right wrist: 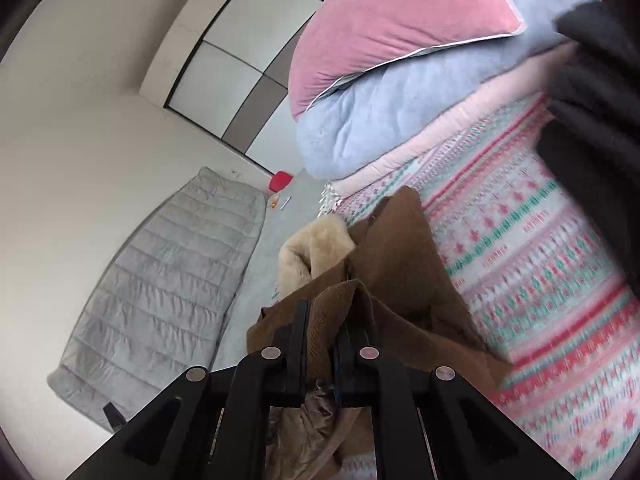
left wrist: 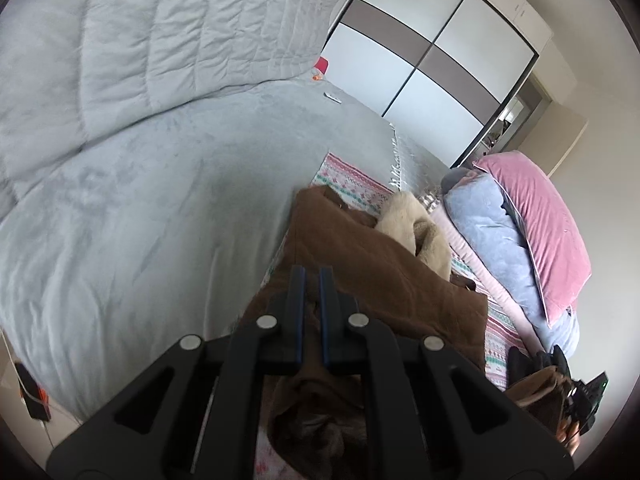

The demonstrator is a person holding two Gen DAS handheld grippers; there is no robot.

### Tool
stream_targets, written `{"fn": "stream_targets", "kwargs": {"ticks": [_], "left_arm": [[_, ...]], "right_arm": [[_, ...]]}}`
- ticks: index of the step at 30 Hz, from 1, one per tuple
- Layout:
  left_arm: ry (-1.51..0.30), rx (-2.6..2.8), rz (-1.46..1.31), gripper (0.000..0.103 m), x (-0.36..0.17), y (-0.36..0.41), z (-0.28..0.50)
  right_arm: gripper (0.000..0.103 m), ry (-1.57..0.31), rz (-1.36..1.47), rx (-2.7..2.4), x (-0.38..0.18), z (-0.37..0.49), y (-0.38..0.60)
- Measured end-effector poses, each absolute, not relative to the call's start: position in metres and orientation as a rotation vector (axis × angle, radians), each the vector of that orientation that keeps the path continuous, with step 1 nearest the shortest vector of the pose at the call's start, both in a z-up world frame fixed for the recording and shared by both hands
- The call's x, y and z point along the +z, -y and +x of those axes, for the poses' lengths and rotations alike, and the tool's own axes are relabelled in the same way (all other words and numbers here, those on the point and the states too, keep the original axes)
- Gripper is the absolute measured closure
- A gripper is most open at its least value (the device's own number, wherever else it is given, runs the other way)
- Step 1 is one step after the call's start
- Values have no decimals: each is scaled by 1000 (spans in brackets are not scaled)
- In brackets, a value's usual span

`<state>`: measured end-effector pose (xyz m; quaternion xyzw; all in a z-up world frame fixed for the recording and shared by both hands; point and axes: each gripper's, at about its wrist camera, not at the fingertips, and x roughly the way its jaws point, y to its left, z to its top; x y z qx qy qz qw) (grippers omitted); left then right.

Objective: Fold large clothes

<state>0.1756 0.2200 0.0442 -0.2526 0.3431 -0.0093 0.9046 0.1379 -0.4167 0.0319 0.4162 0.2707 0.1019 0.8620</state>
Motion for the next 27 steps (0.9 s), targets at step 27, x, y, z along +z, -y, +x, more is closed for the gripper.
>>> {"fn": "stream_targets", "kwargs": {"ticks": [27], "left_arm": [[-1089, -47, -604, 66, -100, -216, 465]], "right_arm": [[60, -960, 196, -55, -21, 481, 364]]}}
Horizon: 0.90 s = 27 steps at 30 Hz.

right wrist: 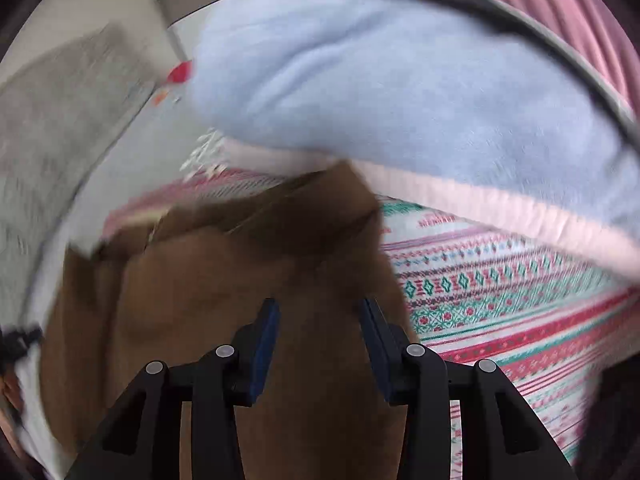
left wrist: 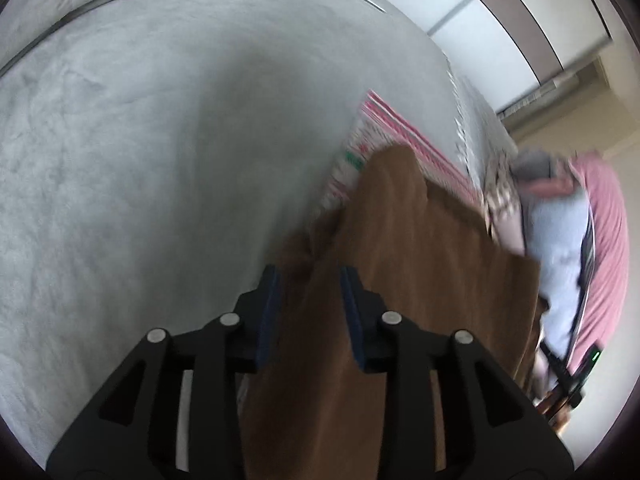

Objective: Fold large clothes

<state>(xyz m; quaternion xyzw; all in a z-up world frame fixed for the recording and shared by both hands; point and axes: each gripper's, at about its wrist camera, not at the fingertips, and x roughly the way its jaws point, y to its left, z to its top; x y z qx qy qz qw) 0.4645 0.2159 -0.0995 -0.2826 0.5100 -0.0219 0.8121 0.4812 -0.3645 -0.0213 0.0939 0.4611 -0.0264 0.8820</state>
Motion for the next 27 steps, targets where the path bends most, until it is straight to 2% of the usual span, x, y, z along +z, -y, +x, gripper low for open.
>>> {"fn": "stream_targets", "kwargs": {"ticks": [2, 4, 9, 12, 14, 18, 19, 20, 21, 22, 23, 27], "left_arm": [[-1075, -57, -546, 50, -92, -203, 466], [-1048, -34, -440, 45, -80, -185, 472], [-1065, 10, -310, 43, -89, -163, 500], [-1079, 46, -302, 43, -107, -166, 515], [-1063, 44, -294, 43, -109, -164, 524], [-1042, 30, -225, 43, -113, -148, 541], [-1053, 39, -198, 43, -117, -144, 544], [-1066, 45, -185, 51, -121, -140, 548], [-1095, 34, -182, 64, -128, -137, 550], [-1094, 33, -187, 80, -129, -137, 549], [-1079, 41, -180, 91, -126, -137, 547], [-969, 26, -262, 95, -102, -159, 527]], "right_arm": [[58, -935, 116, 0, -15, 480, 343], [52, -949, 26, 73, -17, 489, 318], [49, -958, -254, 98, -37, 511, 273], [39, -967, -130, 13, -44, 533, 307], [39, -1019, -35, 17, -60, 547, 333], [40, -1019, -98, 63, -75, 556, 327], [66, -1008, -95, 83, -79, 559, 325], [92, -1017, -77, 105, -83, 561, 324], [103, -1026, -61, 102, -86, 562, 325], [103, -1006, -57, 88, -86, 560, 326], [103, -978, -53, 88, -83, 555, 328], [103, -878, 25, 63, -54, 539, 349]]}}
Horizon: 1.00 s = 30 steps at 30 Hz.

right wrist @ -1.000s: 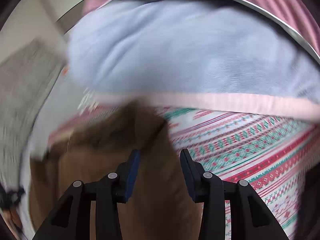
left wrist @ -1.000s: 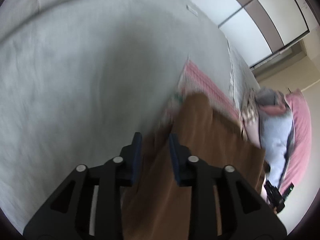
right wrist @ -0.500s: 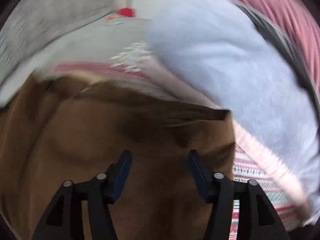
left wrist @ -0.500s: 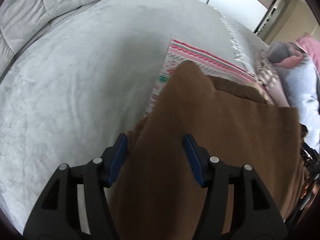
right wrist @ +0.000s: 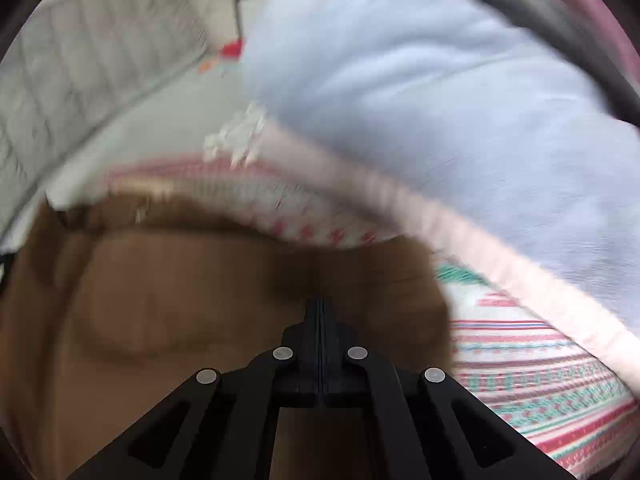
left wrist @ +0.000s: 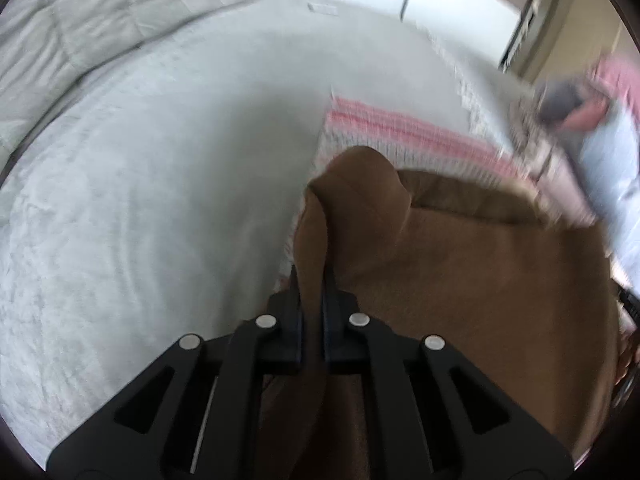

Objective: Fold large clothes

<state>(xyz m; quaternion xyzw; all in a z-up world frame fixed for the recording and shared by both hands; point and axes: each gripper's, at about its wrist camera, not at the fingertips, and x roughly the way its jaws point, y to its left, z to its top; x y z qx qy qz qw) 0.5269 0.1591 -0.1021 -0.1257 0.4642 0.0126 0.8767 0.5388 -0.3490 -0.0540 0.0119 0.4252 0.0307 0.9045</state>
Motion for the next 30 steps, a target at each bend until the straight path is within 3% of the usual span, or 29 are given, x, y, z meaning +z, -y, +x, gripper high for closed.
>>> {"fn": "stream_targets", "kwargs": {"ticks": [6, 9, 11, 13, 16, 18, 22, 27, 29, 30], "left_arm": [[-850, 3, -486, 95, -76, -199, 511], [-877, 32, -426, 95, -88, -189, 515], [-913, 41, -453, 95, -110, -194, 517], [-926, 34, -529, 95, -126, -206, 517], [-932, 31, -518, 95, -135, -204, 517], [-916, 33, -453, 95, -129, -192, 513], [-910, 5, -436, 95, -126, -188, 511], [-925, -21, -462, 95, -135, -191, 507], [-925, -22, -453, 95, -136, -188, 508], [-924, -26, -459, 95, -137, -189, 508]], "right_arm": [[103, -729, 96, 24, 10, 531, 383], [99, -745, 43, 149, 9, 537, 363], [79, -847, -65, 260, -9, 540, 330], [47, -863, -146, 269, -21, 541, 303], [25, -881, -96, 345, -28, 549, 279], [23, -922, -58, 398, -29, 558, 260], [23, -920, -342, 476, -38, 572, 187], [16, -1105, -529, 642, -73, 601, 158], [17, -1130, -463, 661, -73, 608, 166], [28, -1131, -440, 669, -72, 608, 169]]}}
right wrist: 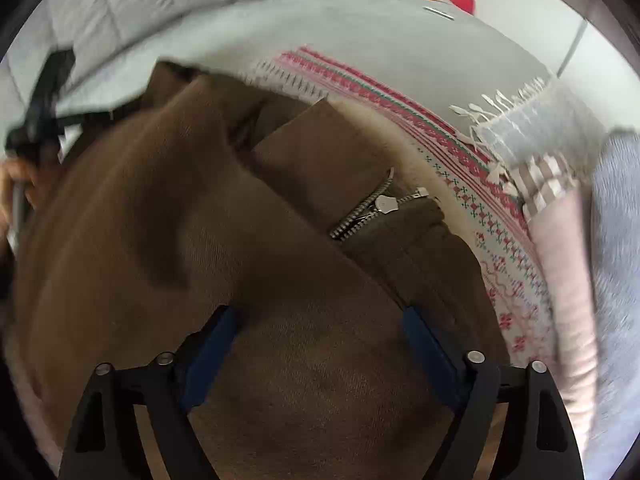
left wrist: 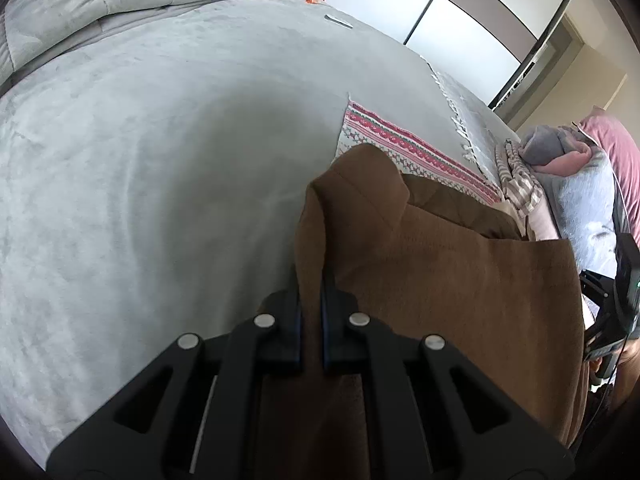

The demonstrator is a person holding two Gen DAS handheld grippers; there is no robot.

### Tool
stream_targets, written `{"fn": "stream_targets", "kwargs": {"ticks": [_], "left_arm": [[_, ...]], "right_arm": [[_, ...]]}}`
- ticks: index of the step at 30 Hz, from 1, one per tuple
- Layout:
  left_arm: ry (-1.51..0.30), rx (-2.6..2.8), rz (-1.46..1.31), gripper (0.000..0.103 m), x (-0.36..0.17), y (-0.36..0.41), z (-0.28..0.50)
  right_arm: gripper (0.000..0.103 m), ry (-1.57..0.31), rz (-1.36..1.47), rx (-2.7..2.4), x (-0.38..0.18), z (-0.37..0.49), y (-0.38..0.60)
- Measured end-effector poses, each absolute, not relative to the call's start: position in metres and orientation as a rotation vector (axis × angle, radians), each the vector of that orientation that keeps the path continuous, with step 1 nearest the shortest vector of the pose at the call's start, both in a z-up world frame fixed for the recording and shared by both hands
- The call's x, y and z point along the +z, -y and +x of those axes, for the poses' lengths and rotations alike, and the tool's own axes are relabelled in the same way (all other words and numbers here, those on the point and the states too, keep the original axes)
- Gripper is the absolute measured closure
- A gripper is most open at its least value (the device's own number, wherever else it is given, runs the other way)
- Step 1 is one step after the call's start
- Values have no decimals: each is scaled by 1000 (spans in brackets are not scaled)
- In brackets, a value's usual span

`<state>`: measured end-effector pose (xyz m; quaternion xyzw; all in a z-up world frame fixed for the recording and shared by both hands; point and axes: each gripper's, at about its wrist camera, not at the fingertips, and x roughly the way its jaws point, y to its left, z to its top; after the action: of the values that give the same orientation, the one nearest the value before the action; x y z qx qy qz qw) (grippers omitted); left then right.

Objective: Fold large clothes

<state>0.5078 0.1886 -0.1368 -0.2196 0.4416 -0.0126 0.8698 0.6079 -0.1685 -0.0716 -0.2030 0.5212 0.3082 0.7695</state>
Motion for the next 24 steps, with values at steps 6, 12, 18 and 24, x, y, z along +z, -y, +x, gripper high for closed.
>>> {"fn": "stream_targets", "kwargs": {"ticks": [6, 12, 18, 24], "left_arm": [[-901, -39, -500, 94, -138, -193, 502], [-852, -49, -546, 94, -123, -198, 494], [-796, 9, -575, 94, -95, -189, 493], [-777, 156, -438, 93, -103, -175, 516]], "right_arm": [[92, -1097, -551, 659, -74, 574, 170], [94, -840, -795, 390, -52, 528, 153], [96, -743, -705, 169, -26, 552, 146], [96, -837, -610, 25, -57, 617, 155]]}}
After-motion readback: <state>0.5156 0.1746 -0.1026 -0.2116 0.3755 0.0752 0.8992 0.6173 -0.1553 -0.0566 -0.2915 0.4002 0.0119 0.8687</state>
